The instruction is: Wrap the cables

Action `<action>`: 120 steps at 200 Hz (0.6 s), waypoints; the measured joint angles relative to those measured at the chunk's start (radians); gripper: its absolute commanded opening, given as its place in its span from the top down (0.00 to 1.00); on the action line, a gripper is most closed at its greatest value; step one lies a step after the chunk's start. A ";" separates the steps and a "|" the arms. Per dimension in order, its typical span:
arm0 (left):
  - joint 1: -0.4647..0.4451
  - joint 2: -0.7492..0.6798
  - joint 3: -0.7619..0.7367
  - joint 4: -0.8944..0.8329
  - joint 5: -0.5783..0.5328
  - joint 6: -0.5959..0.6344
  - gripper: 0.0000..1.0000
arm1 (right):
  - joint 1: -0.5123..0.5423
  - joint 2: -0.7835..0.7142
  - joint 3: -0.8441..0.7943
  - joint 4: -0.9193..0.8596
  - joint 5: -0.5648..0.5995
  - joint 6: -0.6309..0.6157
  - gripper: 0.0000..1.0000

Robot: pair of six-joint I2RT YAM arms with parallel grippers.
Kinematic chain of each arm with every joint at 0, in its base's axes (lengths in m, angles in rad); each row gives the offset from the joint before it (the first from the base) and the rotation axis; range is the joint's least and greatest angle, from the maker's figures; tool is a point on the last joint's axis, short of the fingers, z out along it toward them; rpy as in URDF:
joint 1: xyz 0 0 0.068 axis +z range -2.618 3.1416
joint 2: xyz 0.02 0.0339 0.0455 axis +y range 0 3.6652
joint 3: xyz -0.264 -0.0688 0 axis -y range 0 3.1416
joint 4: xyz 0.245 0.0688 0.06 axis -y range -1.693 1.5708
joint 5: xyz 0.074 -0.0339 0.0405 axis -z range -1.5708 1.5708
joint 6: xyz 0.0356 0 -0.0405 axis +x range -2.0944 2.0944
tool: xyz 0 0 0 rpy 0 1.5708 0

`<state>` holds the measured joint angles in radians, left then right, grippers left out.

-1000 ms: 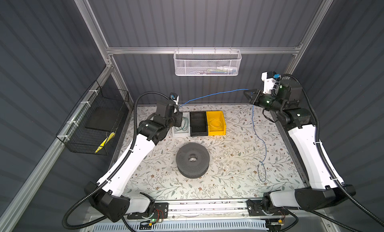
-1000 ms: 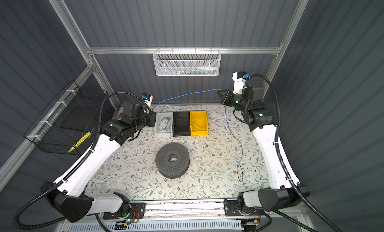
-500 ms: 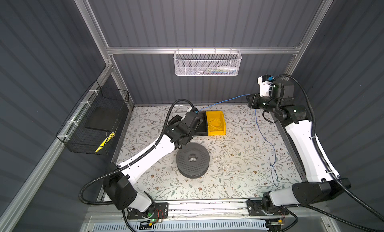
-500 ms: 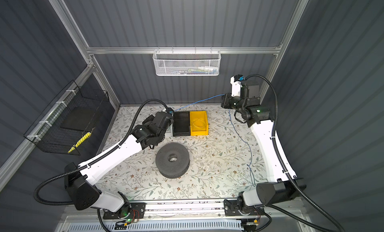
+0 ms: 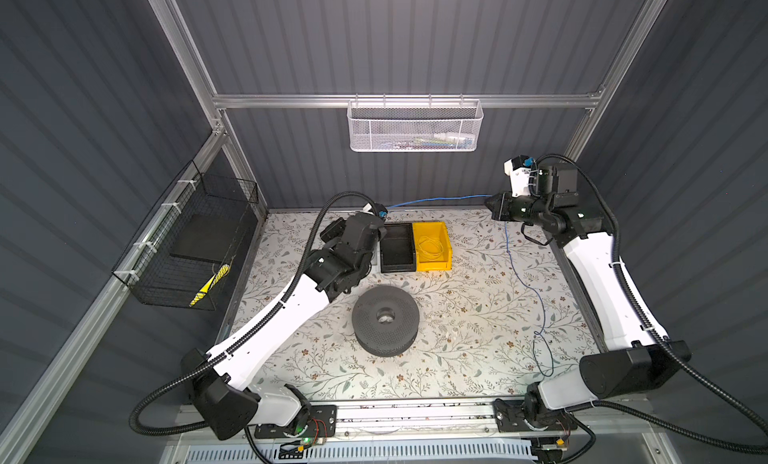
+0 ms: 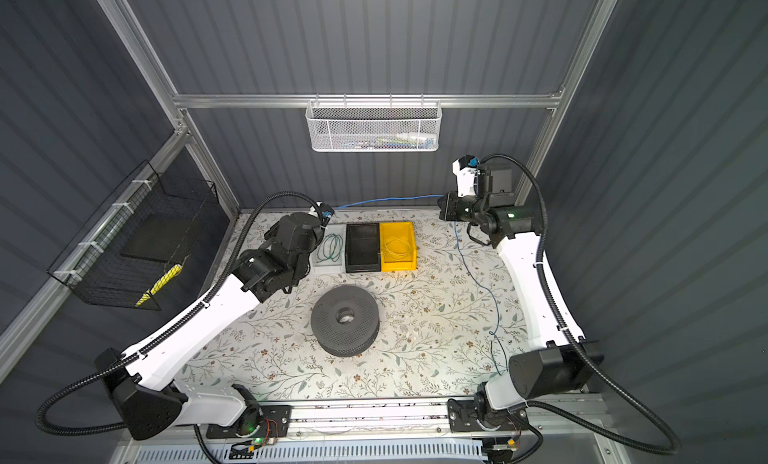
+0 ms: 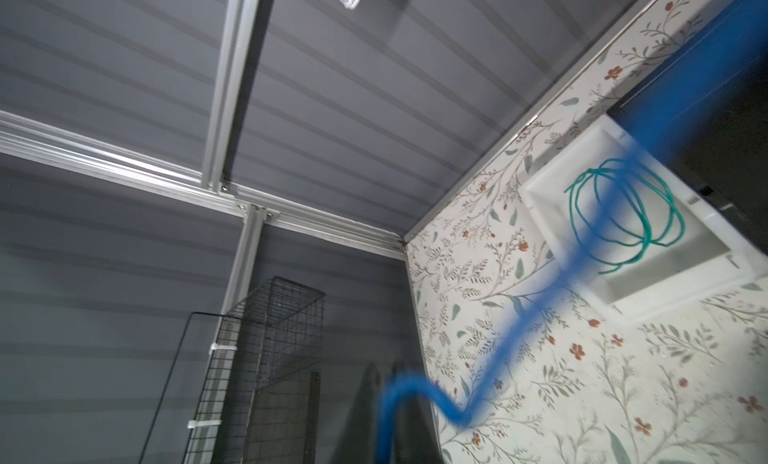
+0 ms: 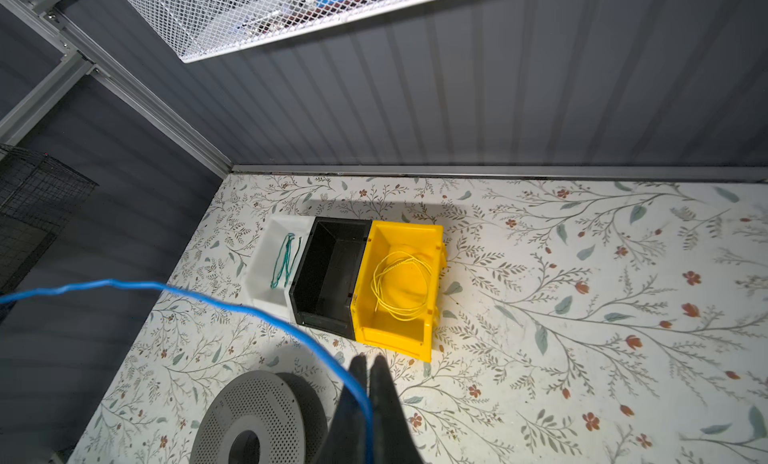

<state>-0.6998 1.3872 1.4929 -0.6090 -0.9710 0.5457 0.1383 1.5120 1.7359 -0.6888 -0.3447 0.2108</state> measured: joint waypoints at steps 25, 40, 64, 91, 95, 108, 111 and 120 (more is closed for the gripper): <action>0.029 -0.004 0.111 -0.159 0.125 -0.168 0.00 | 0.003 0.022 0.000 0.001 -0.004 0.029 1.00; 0.031 -0.033 0.129 -0.228 0.217 -0.266 0.00 | 0.019 0.033 0.000 0.006 -0.005 0.048 1.00; 0.030 -0.108 0.129 -0.311 0.366 -0.399 0.01 | 0.050 0.065 0.001 0.028 -0.007 0.083 1.00; 0.030 -0.229 0.107 -0.301 0.566 -0.575 0.03 | 0.084 0.123 0.029 0.046 -0.007 0.128 1.00; 0.030 -0.247 0.093 -0.285 0.603 -0.605 0.04 | 0.091 0.134 0.038 0.048 -0.007 0.135 1.00; 0.031 -0.290 0.024 -0.206 0.718 -0.708 0.06 | 0.120 0.166 0.070 0.051 -0.005 0.154 1.00; 0.031 -0.298 0.003 -0.180 0.745 -0.737 0.06 | 0.129 0.172 0.079 0.051 -0.003 0.156 1.00; 0.030 -0.315 -0.077 -0.080 0.827 -0.816 0.06 | 0.152 0.194 0.108 0.051 -0.003 0.169 1.00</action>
<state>-0.6697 1.0718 1.4162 -0.6891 -0.1440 -0.2703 0.2905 1.7058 1.8439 -0.6373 -0.3477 0.3794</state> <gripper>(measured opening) 0.946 0.043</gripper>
